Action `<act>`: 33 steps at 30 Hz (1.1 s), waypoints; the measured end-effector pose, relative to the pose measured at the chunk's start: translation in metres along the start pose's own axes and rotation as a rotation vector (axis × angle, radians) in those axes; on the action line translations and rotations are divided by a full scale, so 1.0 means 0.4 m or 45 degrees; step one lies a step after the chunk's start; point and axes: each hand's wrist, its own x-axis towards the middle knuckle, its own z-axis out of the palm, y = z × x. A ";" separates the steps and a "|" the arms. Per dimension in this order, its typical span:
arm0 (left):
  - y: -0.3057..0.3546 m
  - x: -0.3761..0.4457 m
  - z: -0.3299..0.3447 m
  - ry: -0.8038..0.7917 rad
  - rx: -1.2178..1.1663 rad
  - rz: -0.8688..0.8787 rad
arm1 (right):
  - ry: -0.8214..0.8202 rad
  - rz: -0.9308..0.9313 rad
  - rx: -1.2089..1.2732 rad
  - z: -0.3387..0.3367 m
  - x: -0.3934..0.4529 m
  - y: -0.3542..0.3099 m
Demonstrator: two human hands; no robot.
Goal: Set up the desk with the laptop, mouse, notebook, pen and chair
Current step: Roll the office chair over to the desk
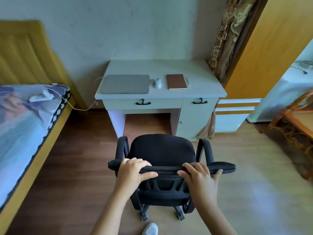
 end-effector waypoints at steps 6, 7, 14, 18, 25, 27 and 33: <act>-0.114 0.127 -0.019 -0.021 -0.002 -0.031 | -0.080 0.037 0.019 0.063 0.167 -0.090; -0.132 0.148 -0.024 -0.037 0.000 -0.034 | -0.100 0.045 0.026 0.069 0.192 -0.108; -0.241 0.292 -0.040 -0.111 0.014 -0.061 | -0.062 0.029 0.057 0.113 0.346 -0.188; -0.298 0.361 -0.042 -0.081 -0.009 -0.060 | -0.004 -0.044 0.054 0.147 0.421 -0.213; -0.373 0.482 -0.036 0.012 -0.046 -0.072 | 0.002 -0.154 0.088 0.192 0.579 -0.223; -0.388 0.516 -0.030 0.022 -0.047 -0.085 | -0.009 -0.168 0.100 0.201 0.622 -0.225; -0.427 0.571 -0.014 0.018 -0.020 -0.098 | -0.003 -0.234 0.095 0.229 0.695 -0.221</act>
